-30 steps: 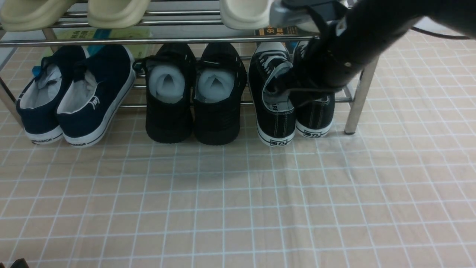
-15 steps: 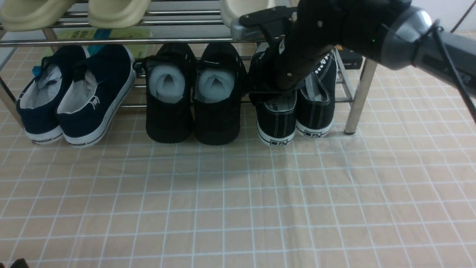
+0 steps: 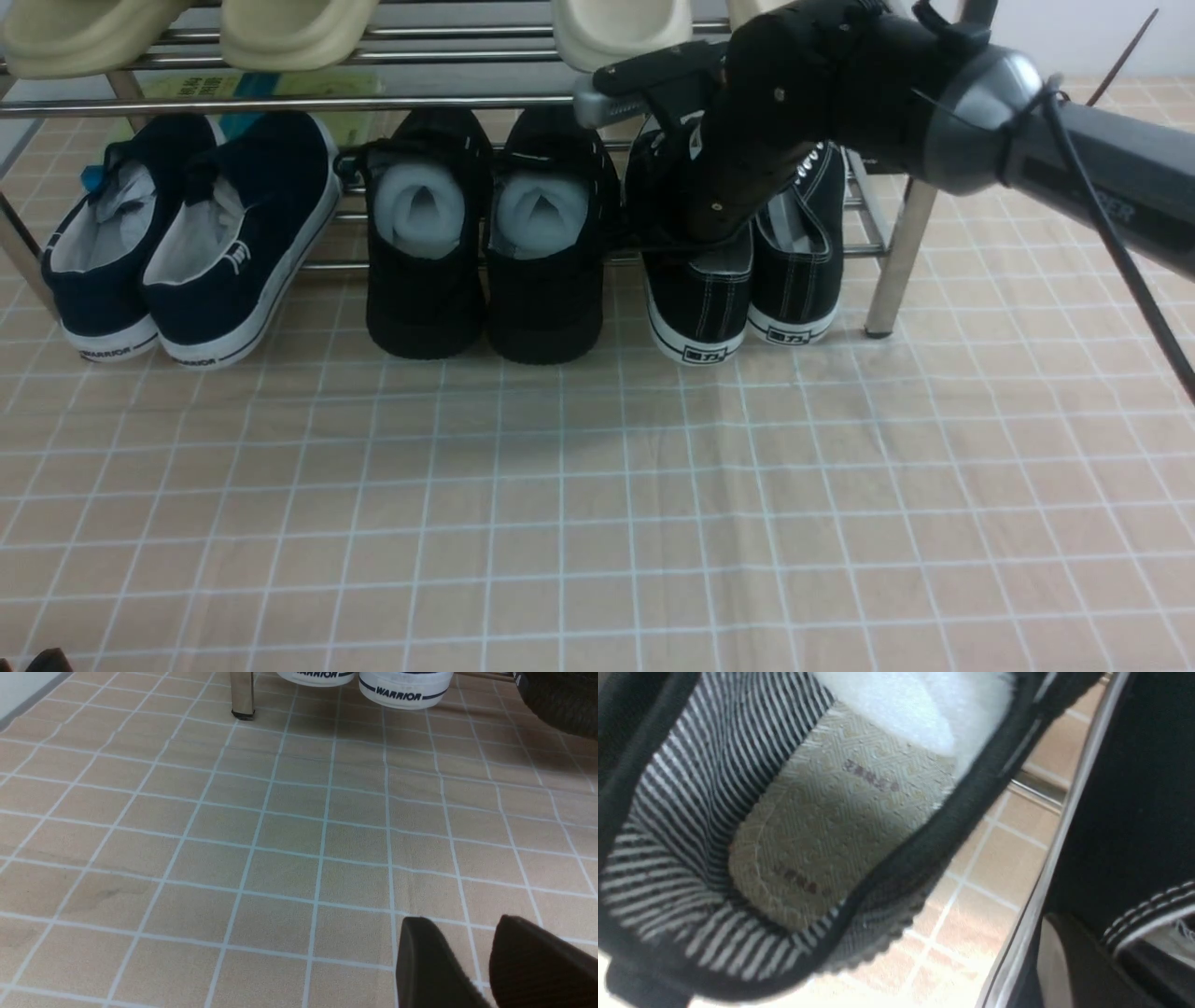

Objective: Take the shoes off the shelf from the light coffee tablecloth by hand.

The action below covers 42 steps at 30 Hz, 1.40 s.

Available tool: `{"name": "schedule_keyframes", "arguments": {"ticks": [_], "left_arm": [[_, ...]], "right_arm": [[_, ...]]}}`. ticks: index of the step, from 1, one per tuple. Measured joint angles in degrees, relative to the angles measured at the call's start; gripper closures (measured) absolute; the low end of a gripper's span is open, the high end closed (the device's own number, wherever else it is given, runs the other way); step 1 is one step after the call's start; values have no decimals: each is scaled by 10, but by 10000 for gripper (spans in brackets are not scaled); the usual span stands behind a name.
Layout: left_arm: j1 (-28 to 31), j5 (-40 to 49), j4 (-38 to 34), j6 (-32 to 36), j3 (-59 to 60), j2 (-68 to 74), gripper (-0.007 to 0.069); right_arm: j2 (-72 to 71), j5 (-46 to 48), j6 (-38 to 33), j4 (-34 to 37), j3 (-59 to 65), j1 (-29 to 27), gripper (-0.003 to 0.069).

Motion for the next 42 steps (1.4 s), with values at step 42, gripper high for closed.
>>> {"name": "schedule_keyframes", "arguments": {"ticks": [42], "left_arm": [[0,0,1,0,0,0,385]], "right_arm": [[-364,222,-27,175,231,25,652]]}}
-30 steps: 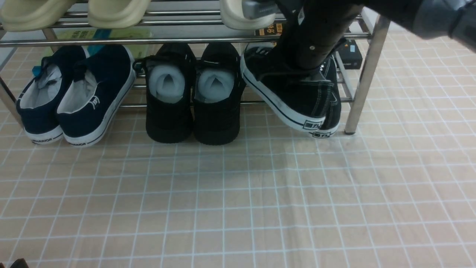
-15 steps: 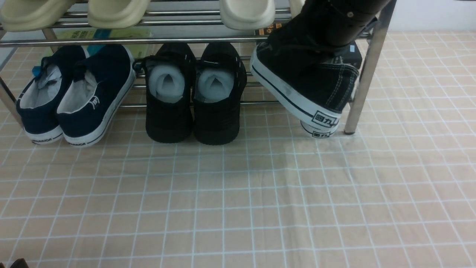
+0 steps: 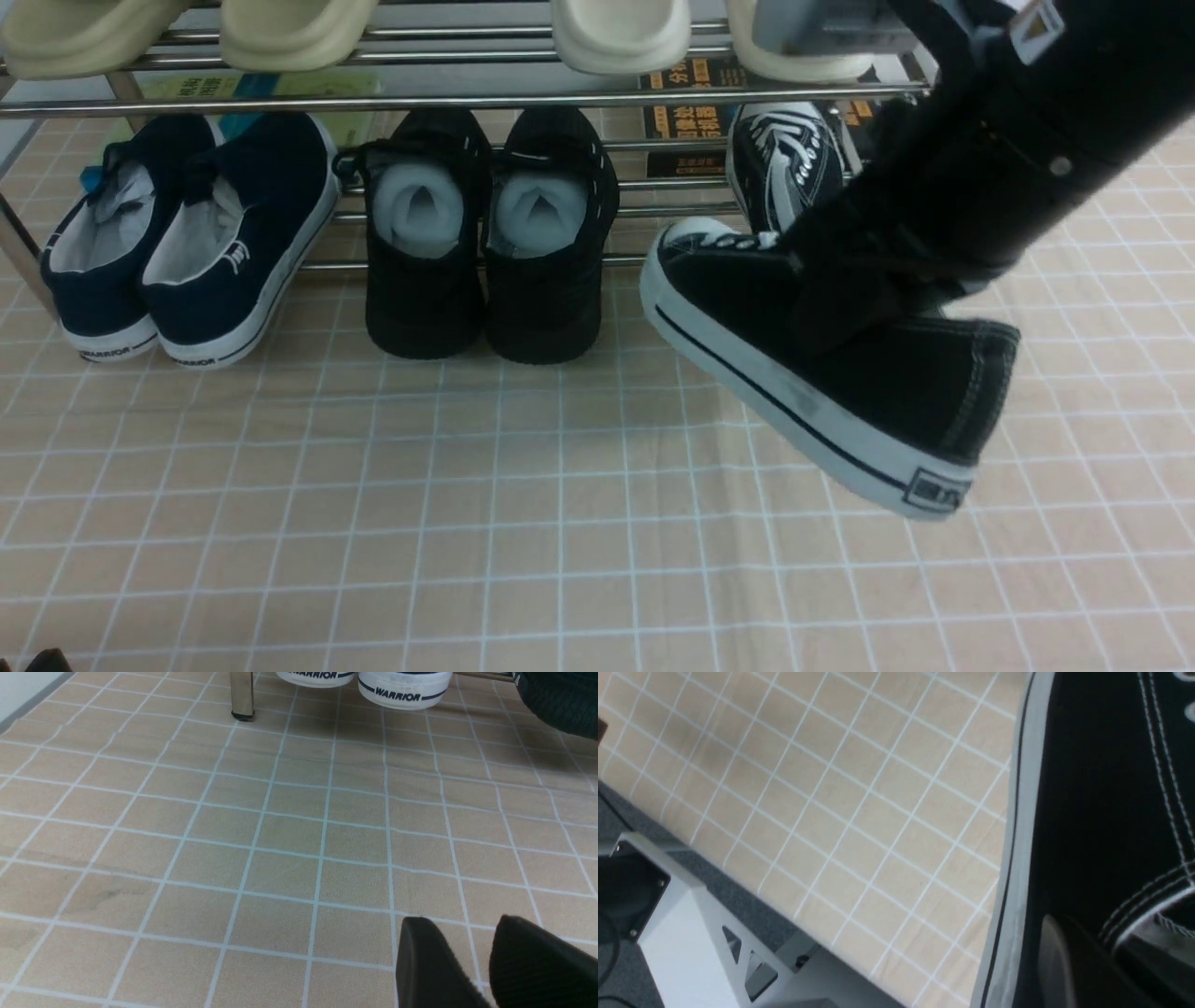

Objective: Take the shoes off the shelf from the light coffee tablecloth by hand.

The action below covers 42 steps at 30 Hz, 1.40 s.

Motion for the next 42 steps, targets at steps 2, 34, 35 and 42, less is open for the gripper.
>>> {"name": "schedule_keyframes", "arguments": {"ticks": [2,34,35,42], "left_arm": [[0,0,0,0,0,0,385],[0,0,1,0,0,0,385],[0,0,1,0,0,0,385],[0,0,1,0,0,0,385]], "right_arm": [[-18,0,2,0,23,24,653],[131,-186,298,-320,88,147,647],[137,-192,311,-328,88,147,646],[170,-225,383,-362,89,147,641]]}}
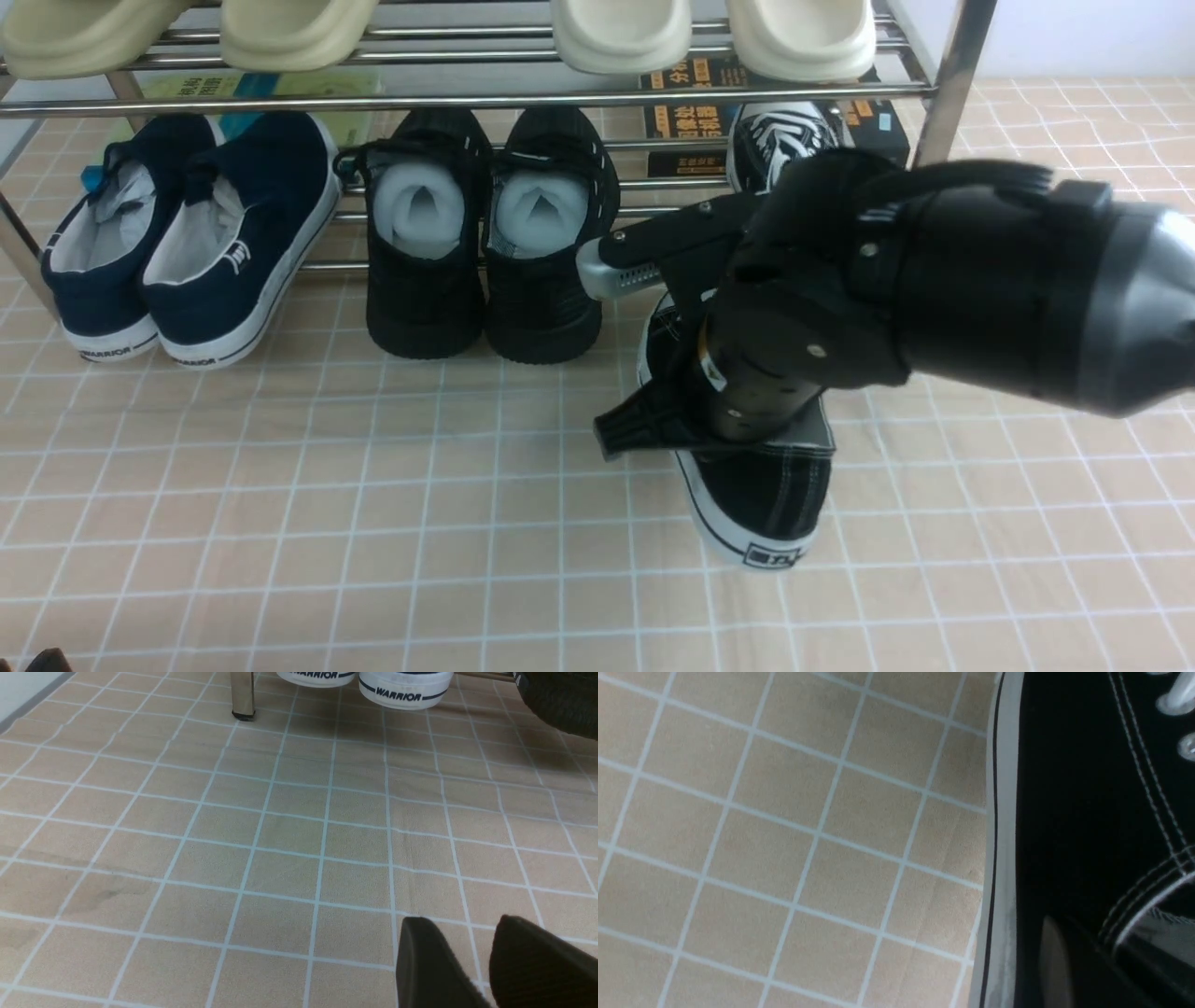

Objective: Take the shoes off the shelf from the light coffee tablecloth by hand.

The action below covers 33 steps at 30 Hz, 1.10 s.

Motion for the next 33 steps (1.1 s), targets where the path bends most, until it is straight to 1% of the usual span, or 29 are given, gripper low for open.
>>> {"name": "schedule_keyframes", "arguments": {"ticks": [7,11,12,13,14,16,18,19,20,21,23,24,27,29,32,33], "left_arm": [[0,0,0,0,0,0,385],[0,0,0,0,0,0,385],[0,0,0,0,0,0,385],[0,0,0,0,0,0,385],[0,0,0,0,0,0,385],[0,0,0,0,0,0,385],[0,0,0,0,0,0,385],[0,0,0,0,0,0,385],[0,0,0,0,0,0,385],[0,0,0,0,0,0,385],[0,0,0,0,0,0,385],[0,0,0,0,0,0,385],[0,0,0,0,0,0,385],[0,0,0,0,0,0,385],[0,0,0,0,0,0,385],[0,0,0,0,0,0,385]], "right_arm": [[18,-41,51,-1,0,0,629],[18,-51,60,1,0,0,573],[18,-55,60,5,-1,0,536],[18,-56,60,6,-1,0,518],[18,-57,60,11,-1,0,472],[18,-56,56,24,-3,0,403],[18,-47,34,35,-12,0,370],[18,-47,30,36,-12,-1,368],[18,-32,1,41,-26,-3,365],[18,-10,-30,50,-48,-8,381],[18,27,-68,64,-83,-22,434],[18,44,-84,69,-99,-31,468],[17,89,-126,83,-149,-70,605],[16,97,-137,83,-171,-99,662],[15,90,-141,83,-184,-145,667],[15,89,-141,83,-185,-147,666]]}}
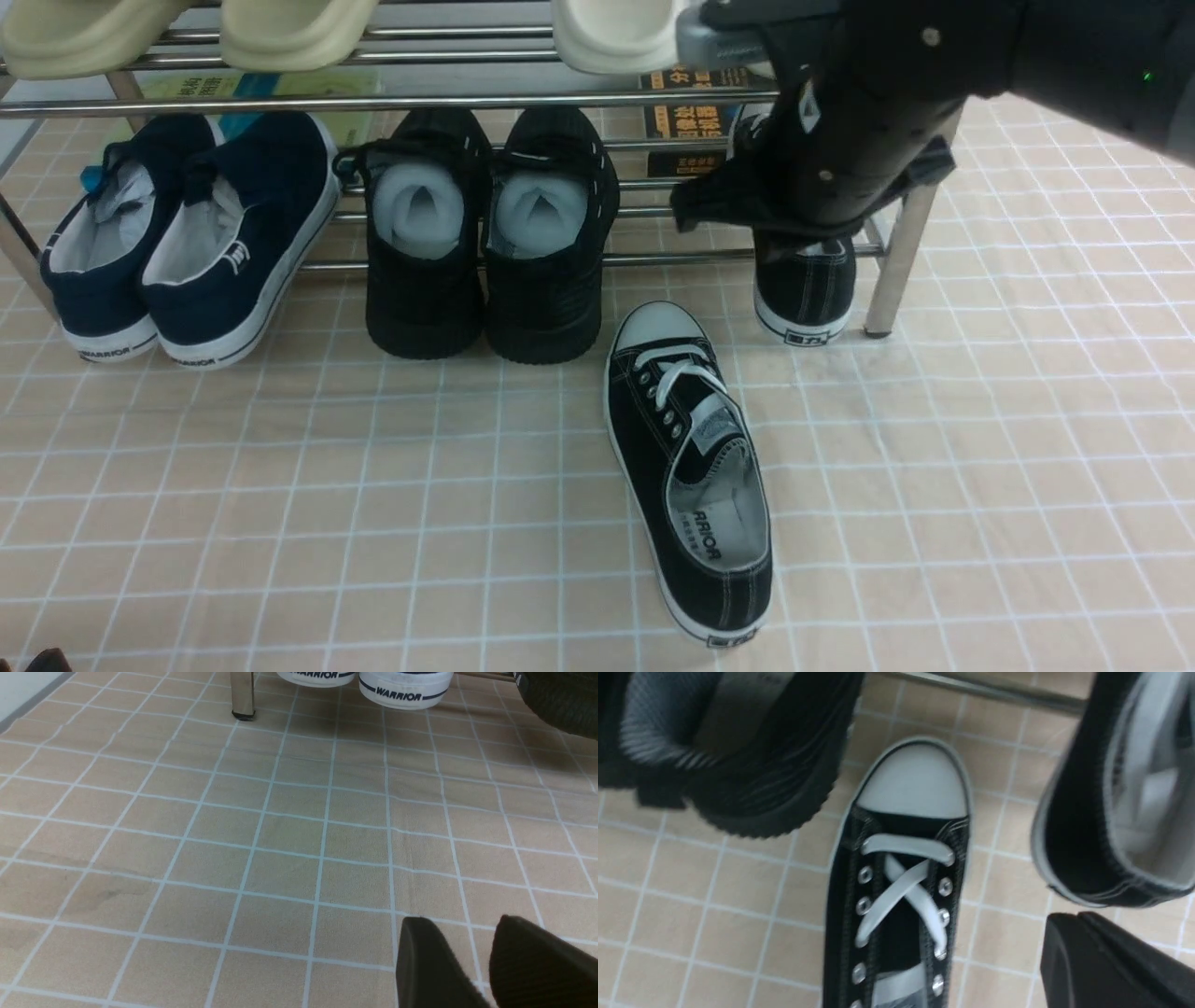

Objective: Take the shoes off the shelf from the light coffee tablecloth by hand.

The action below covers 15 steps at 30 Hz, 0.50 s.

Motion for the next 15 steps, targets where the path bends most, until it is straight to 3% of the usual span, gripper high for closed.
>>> {"name": "schedule_keyframes", "arguments": {"ticks": [6,9,10,15], "left_arm": [[0,0,0,0,0,0,385],[0,0,0,0,0,0,385],[0,0,0,0,0,0,385],[0,0,0,0,0,0,385]], "right_arm": [[24,-66,0,0,0,-50,537],[42,-91,0,-4,0,-57,475],[57,-111,0,-10,0,-59,424],[96,-154,0,-54,0,-59,350]]}}
